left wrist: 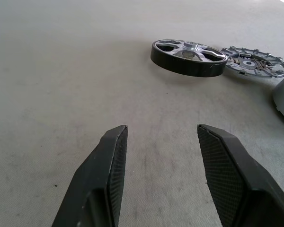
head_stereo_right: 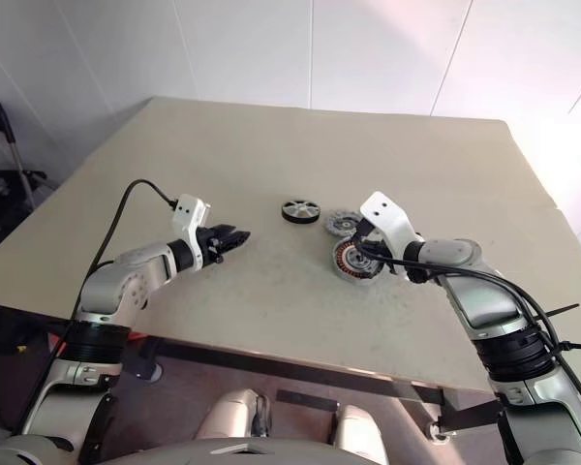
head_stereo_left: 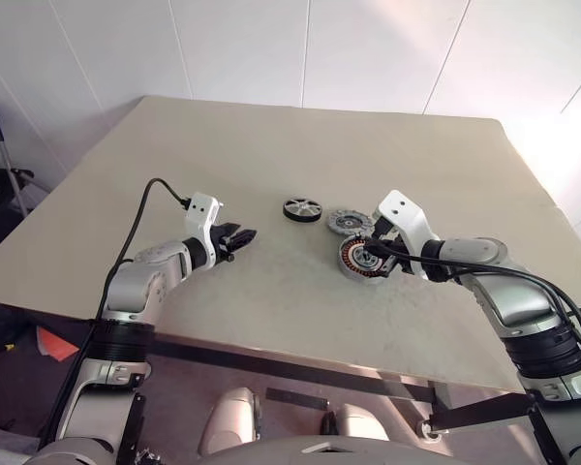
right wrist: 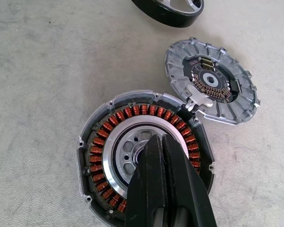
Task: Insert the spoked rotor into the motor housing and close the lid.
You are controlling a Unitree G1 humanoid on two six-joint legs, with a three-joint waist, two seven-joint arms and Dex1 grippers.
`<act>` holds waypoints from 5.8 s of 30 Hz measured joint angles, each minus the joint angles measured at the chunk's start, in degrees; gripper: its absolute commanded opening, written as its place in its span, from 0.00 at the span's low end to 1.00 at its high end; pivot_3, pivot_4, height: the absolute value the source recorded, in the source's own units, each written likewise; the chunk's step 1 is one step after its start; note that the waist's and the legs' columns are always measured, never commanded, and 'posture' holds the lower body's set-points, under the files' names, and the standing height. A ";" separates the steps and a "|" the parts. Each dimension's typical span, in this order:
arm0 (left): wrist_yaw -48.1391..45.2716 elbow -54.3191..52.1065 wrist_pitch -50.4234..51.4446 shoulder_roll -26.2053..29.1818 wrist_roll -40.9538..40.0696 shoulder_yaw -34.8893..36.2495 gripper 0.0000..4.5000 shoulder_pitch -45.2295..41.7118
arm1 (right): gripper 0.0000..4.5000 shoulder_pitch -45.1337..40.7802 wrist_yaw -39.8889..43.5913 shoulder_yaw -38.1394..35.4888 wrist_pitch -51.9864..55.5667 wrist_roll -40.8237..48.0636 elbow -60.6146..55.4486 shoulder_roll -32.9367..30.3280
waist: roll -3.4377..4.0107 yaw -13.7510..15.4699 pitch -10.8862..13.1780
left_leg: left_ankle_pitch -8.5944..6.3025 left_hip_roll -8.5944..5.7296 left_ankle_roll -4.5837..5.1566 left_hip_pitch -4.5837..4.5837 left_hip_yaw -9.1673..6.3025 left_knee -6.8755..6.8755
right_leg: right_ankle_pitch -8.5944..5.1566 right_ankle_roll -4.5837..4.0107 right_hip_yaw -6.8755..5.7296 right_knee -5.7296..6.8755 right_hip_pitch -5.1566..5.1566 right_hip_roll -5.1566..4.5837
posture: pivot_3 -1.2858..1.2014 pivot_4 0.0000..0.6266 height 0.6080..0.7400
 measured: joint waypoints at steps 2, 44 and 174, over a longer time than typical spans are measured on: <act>0.01 0.00 0.00 0.00 0.00 0.00 0.55 0.04 | 0.00 0.04 -0.07 0.09 -0.10 -0.02 0.33 0.49 | 0.00 -0.01 0.00 | 0.00 0.00 0.00 0.01 0.00 0.00 | 0.00 0.00 0.00 0.01 0.00 0.00 | 0.52 0.00 1.00; 1.38 4.46 0.15 -3.36 0.68 -0.33 0.55 -2.72 | 0.00 1.79 -2.11 0.41 -1.12 -0.85 2.03 1.48 | -0.01 -0.05 -0.01 | -0.01 0.00 0.00 0.26 0.00 0.00 | -0.01 0.01 0.00 -0.02 0.23 0.00 | 0.52 0.00 1.00; -5.57 53.83 24.06 -23.51 -13.53 14.65 0.10 -32.21 | 0.00 -8.49 -14.59 -6.51 3.95 -5.30 13.25 -1.02 | -0.03 0.62 0.12 | -0.09 -0.01 0.22 -0.42 0.02 0.11 | 0.01 -0.02 -0.08 -0.10 -0.26 -0.07 | 0.52 0.00 1.00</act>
